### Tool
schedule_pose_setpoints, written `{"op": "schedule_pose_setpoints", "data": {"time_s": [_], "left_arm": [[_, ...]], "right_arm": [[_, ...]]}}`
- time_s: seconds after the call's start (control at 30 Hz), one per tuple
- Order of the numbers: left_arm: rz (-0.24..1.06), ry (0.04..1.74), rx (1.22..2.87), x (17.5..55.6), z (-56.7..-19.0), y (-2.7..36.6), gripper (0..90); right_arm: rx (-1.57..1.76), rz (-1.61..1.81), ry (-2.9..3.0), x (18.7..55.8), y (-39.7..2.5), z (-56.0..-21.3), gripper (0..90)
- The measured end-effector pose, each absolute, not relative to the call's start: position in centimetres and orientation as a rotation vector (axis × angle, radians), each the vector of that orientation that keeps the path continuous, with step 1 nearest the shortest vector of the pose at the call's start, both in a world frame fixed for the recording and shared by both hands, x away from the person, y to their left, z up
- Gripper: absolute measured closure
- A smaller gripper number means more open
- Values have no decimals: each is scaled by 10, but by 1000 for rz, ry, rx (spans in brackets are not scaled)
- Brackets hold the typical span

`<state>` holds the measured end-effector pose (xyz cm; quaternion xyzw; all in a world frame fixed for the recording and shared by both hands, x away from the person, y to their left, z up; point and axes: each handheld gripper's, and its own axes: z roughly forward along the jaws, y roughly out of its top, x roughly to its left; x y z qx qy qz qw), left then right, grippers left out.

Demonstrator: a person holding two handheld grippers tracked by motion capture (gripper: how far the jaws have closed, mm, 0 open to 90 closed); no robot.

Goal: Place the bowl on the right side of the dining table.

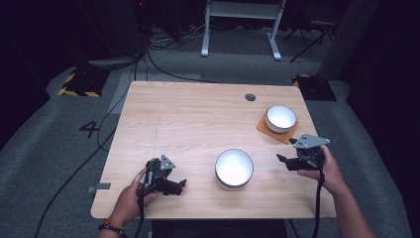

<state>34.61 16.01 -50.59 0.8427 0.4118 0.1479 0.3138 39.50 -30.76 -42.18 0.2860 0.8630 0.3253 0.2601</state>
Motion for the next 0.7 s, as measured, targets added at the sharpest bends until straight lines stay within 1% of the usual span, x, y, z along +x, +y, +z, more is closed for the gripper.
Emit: {"op": "schedule_pose_setpoints", "data": {"time_s": [0.37, 0.7], "left_arm": [[389, 1085, 2221, 346, -506, 160, 0], [391, 1086, 2221, 346, -506, 160, 0]], "right_arm": [[816, 883, 2330, 382, -325, -432, 247], [881, 878, 2322, 374, -343, -449, 247]]}}
